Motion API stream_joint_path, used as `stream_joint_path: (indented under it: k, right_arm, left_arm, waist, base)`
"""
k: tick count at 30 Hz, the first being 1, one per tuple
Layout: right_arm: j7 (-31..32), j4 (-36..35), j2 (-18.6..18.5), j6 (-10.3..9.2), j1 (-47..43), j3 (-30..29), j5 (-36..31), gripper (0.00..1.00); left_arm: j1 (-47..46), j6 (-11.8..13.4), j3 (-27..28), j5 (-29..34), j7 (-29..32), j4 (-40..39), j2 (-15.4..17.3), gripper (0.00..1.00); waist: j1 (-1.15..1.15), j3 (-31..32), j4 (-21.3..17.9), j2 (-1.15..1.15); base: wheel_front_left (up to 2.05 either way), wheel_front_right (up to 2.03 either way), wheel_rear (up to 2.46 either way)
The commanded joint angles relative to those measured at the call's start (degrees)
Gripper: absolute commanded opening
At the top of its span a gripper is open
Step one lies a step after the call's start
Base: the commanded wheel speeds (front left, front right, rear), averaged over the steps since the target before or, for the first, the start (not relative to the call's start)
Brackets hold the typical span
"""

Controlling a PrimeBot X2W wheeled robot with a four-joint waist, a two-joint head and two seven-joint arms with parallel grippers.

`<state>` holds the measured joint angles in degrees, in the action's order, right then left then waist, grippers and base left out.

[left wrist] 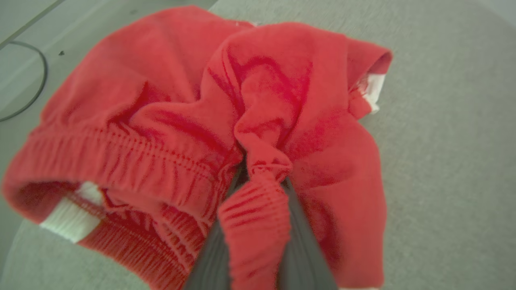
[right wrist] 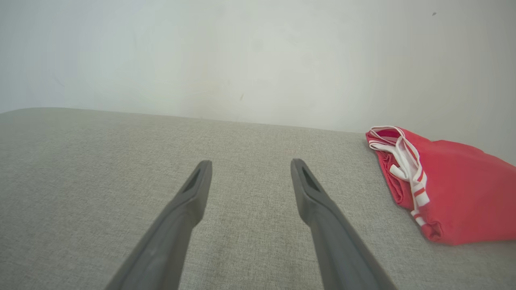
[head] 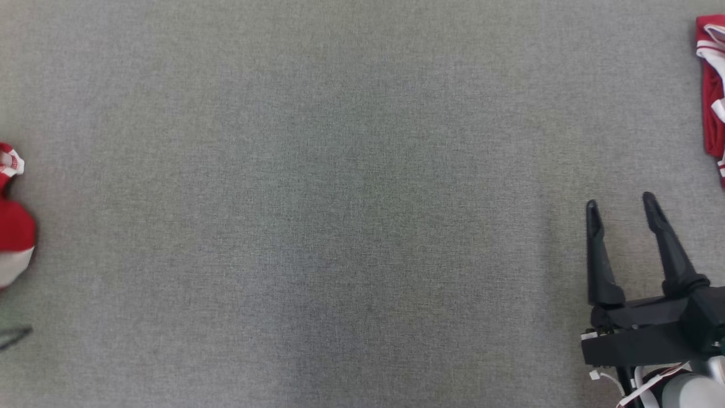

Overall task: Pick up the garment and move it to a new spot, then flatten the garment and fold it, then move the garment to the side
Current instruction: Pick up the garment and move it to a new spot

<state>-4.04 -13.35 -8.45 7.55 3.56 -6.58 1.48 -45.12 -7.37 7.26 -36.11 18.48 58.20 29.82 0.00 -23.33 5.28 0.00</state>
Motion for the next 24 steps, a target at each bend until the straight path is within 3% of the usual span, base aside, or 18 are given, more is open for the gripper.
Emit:
stream_joint_path:
  k: [1, 5, 12, 19, 24]
  right_arm:
    - [-0.17, 0.20, 0.49, -0.15, 0.04, 0.31, -0.04, 1.00]
    - [-0.88, 1.50, 1.05, -0.15, 0.47, 0.74, 0.53, 1.00]
    - [-3.06, 5.16, 2.74, -0.15, 1.05, 2.21, 1.50, 1.00]
    - [-6.14, 9.53, 4.42, -0.15, 1.63, 3.37, 2.87, 1.00]
    - [-8.88, 14.28, 5.47, -0.15, 1.85, 4.31, 4.41, 1.00]
  left_arm:
    - [0.04, -0.10, 0.47, -1.93, -3.45, -1.72, -0.30, 0.00]
    - [-0.36, 0.01, -1.79, -1.13, -13.54, -6.08, 1.84, 0.00]
    - [-4.71, -0.01, -9.32, 0.05, -19.76, -14.89, 3.97, 0.00]
    - [-7.86, -0.01, -14.49, 0.89, -18.92, -25.11, 5.02, 0.00]
    - [-10.87, 0.64, -18.54, 1.71, -14.47, -36.47, 2.34, 0.00]
  waist:
    - [0.00, 0.57, -0.12, 0.00]
    - [0.00, 2.23, -0.40, 0.00]
    - [0.00, 5.81, -2.72, 0.00]
    - [0.00, 8.23, -7.46, 0.00]
    - [0.00, 10.13, -13.85, 0.00]
  base:
    - [0.00, 0.00, 0.00]
    - [0.00, 0.00, 0.00]
    - [0.00, 0.00, 0.00]
    - [0.00, 0.00, 0.00]
    - [0.00, 0.00, 0.00]
